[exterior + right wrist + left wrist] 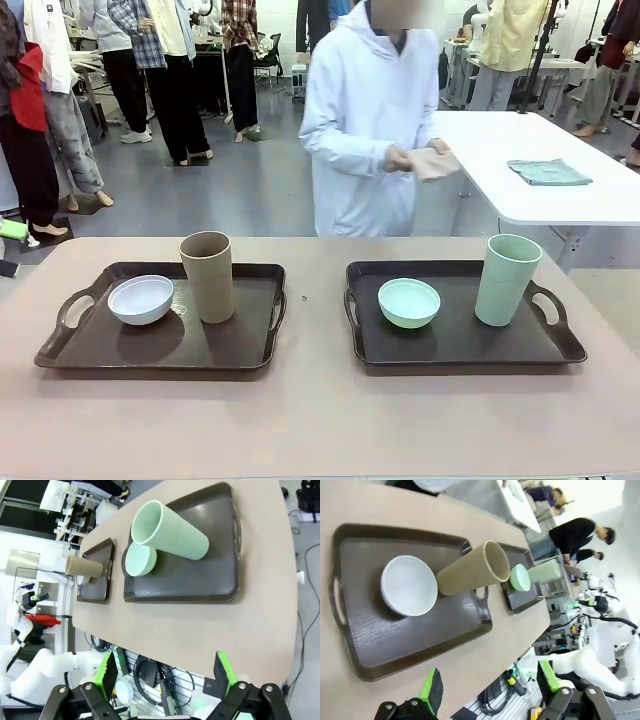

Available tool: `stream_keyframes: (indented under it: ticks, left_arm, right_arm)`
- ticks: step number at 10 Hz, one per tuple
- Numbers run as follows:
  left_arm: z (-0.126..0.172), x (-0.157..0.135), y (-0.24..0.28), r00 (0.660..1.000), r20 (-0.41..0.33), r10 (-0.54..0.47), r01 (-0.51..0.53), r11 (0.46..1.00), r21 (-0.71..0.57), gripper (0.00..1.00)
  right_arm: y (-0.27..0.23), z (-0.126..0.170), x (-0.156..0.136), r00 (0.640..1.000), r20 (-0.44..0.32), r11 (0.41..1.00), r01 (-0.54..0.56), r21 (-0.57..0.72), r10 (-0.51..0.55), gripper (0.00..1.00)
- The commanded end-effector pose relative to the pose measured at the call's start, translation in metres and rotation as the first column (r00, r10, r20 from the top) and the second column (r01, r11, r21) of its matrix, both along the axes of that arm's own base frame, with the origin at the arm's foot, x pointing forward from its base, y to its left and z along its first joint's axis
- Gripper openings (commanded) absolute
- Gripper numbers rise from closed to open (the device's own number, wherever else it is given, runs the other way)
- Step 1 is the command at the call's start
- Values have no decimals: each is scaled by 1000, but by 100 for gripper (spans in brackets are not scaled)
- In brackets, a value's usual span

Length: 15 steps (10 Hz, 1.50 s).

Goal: Set up a tray with a mat and arrange the tableware.
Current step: Pick up the Picnic Bowl and Reusable plastic cup from the Handle tray in front of the human's position and hold them in the air.

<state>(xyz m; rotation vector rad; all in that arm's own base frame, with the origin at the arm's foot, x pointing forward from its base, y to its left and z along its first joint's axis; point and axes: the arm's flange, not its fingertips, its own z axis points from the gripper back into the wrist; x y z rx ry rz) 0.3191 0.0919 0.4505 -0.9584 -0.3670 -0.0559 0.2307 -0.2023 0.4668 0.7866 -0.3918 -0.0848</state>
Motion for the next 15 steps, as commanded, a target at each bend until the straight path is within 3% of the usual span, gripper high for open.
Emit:
stream_keyframes:
  ticks: [1, 15]
  left_arm:
    - [4, -2, 1, 1000, 25, -7, 8, 1000, -31, 100]
    - [4, -2, 1, 1000, 25, -7, 8, 1000, -31, 100]
  right_arm:
    - [4, 10, 0, 1000, 14, 1000, 6, -15, -6, 100]
    - [4, 10, 0, 1000, 14, 1000, 6, -15, -6, 100]
